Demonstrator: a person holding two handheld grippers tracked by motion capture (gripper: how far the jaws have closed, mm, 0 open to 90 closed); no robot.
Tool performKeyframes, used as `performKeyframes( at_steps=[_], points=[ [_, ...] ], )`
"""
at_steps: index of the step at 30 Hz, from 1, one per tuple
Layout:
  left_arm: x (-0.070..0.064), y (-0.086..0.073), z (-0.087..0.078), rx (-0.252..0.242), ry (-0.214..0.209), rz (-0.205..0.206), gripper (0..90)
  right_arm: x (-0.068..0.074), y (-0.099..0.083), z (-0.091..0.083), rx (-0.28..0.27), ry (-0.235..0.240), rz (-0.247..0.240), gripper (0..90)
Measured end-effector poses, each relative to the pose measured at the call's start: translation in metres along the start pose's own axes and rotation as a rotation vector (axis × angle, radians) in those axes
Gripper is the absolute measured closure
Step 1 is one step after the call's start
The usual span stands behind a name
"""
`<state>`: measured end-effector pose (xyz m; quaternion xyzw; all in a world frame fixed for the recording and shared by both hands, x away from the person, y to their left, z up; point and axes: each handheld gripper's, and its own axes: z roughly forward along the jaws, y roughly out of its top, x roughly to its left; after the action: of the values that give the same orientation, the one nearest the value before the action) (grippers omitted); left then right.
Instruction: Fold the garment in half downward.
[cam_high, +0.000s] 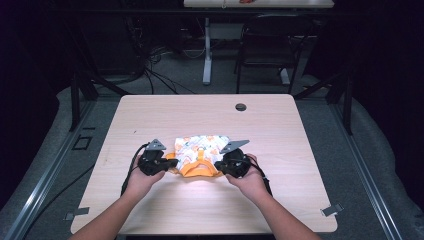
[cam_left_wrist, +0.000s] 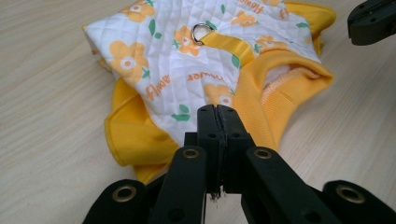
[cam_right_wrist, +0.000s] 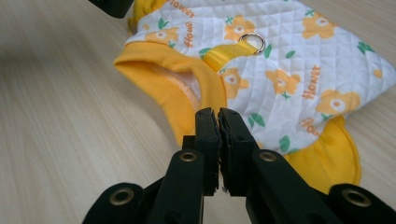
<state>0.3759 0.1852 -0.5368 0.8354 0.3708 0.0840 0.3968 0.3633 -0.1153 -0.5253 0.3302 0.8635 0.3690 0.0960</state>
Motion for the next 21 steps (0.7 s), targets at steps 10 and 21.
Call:
performKeyframes(
  at_steps=[10,21],
  points=[
    [-0.003,-0.023,-0.019,-0.026,-0.016,-0.003,87.5,0.005,-0.022,-0.021,-0.006,0.002,0.005,85.3],
    [-0.009,-0.052,-0.028,-0.04,0.001,-0.01,84.3,0.012,-0.047,-0.028,-0.005,0.005,0.008,86.1]
  ],
)
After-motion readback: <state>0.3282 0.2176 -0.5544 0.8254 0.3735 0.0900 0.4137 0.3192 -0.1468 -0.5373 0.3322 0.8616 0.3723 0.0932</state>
